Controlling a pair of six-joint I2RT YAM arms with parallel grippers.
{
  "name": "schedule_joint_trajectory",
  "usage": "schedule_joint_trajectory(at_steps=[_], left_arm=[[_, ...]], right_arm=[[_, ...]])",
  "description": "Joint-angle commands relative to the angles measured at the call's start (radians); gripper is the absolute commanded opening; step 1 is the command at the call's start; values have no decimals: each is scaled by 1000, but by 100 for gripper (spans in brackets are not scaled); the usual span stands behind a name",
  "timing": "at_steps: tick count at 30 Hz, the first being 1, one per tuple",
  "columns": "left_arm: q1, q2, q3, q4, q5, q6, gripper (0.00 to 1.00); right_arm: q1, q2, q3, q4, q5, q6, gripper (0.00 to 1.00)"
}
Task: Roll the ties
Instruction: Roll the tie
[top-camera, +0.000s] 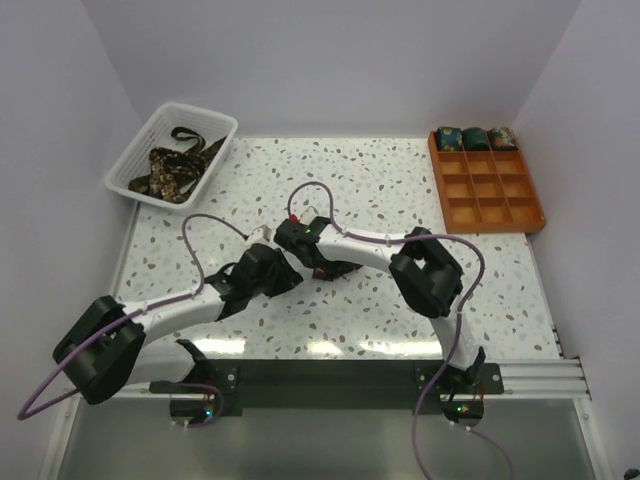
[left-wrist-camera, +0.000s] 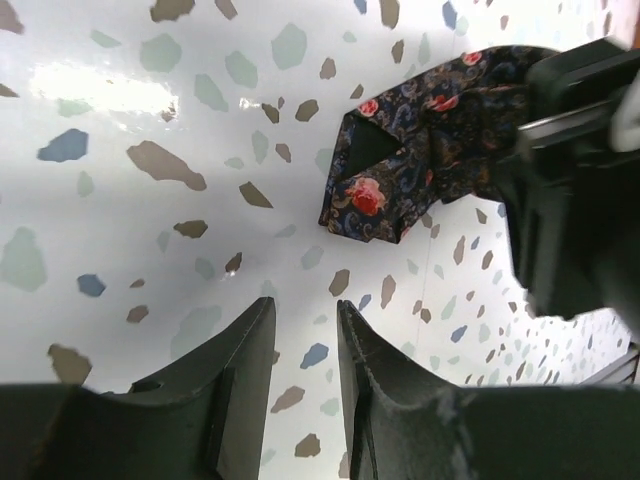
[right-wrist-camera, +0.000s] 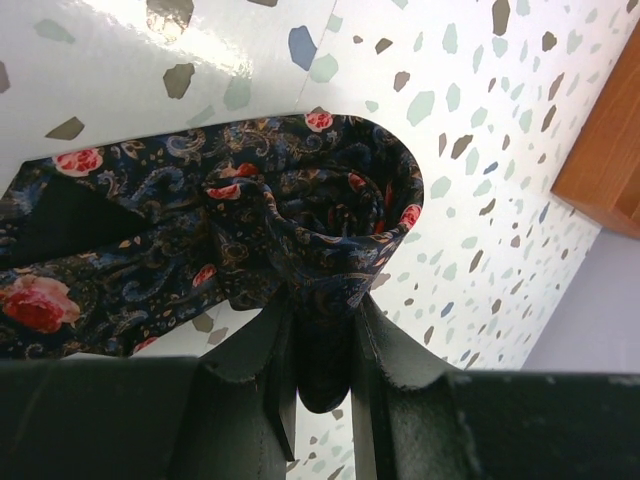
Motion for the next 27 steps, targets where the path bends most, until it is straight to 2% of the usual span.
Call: schedule_joint_trajectory(at_steps=[1,3,9,12,15,23,27], left_arm=[[-5,-120,-20,-72,-87,-6,37],[-8,-201,-31,-147,-122,-4,37],[-12,-399,-46,-310,-200,-1,37],[-14,-483,-70,-354,-219,-27,37],[-15,-560,-90,-393,-226,-47,37],[-17,-705,-101,-506,-282,-65,37],[-17,-760,-95,-552,-305,-67,37]], right_arm=[[37,31,64,-53,72,62,17],[51,53,78,-76,86,77,24],[81,109,124,-128,117,114,25],[100,146,162,-179,143,140,36],[112,160,181,-194,144,151,39],[115,106,179,-147,37,108,46],[114,82,176,-110,-43,94,55]])
